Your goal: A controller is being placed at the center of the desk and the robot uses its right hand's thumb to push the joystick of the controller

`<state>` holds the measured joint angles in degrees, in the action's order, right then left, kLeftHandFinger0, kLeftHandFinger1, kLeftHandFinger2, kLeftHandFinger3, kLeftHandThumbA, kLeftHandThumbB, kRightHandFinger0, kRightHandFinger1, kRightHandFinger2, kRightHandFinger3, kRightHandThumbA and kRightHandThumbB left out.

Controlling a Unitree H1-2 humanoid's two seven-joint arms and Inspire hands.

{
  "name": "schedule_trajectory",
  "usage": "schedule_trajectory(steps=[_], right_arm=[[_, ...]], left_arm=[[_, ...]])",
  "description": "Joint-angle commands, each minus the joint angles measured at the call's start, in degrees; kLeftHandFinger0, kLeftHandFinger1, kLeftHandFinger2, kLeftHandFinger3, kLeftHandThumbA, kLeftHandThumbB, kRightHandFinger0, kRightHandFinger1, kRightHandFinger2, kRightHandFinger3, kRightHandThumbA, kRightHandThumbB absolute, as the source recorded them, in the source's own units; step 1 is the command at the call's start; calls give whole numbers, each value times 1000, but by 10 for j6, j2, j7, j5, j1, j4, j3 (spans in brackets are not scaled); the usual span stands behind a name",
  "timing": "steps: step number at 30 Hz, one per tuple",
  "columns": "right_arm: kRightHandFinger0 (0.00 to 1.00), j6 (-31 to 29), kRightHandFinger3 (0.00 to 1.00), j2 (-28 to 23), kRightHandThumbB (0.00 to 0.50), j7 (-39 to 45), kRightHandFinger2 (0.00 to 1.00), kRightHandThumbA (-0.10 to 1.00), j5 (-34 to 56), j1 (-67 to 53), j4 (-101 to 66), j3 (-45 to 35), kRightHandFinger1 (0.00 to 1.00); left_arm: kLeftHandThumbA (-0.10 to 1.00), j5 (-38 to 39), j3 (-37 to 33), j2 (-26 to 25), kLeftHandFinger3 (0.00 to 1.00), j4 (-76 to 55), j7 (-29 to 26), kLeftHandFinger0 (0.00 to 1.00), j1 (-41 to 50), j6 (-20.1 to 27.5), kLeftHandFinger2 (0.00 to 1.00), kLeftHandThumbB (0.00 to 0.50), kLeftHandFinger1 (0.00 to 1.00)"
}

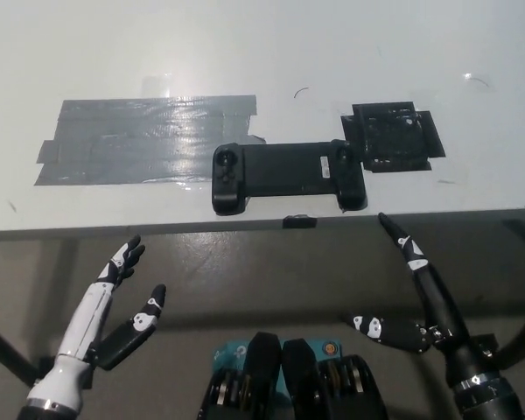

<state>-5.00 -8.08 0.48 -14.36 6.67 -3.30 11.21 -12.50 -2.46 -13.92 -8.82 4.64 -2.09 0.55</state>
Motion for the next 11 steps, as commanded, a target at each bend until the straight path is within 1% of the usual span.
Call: schedule_trajectory(steps=[1,6,9,11], right_arm=[[1000,-26,1000,-3,300,10,1000,1000,-10,14,-6,5,1000],[1000,-29,1000,-3,300,13,1000,1000,-7,15,-4,5,1000],[1000,-24,1000,-4,312,16,1000,1000,-8,16,-4,6,1000],[1000,-22,1000,-4,306,17,1000,1000,-7,16,-7,6,1000]], left_arm=[[567,0,2,-12,1000,-24,9,1000,2,-1,1000,13,1000],[554,2,3,-12,1000,-21,11,1000,6,2,1000,21,1000],[561,-4,2,-12,1000,-24,12,1000,6,-1,1000,28,1000],[559,-3,2,-12,1000,-24,12,1000,5,-3,1000,30,1000]])
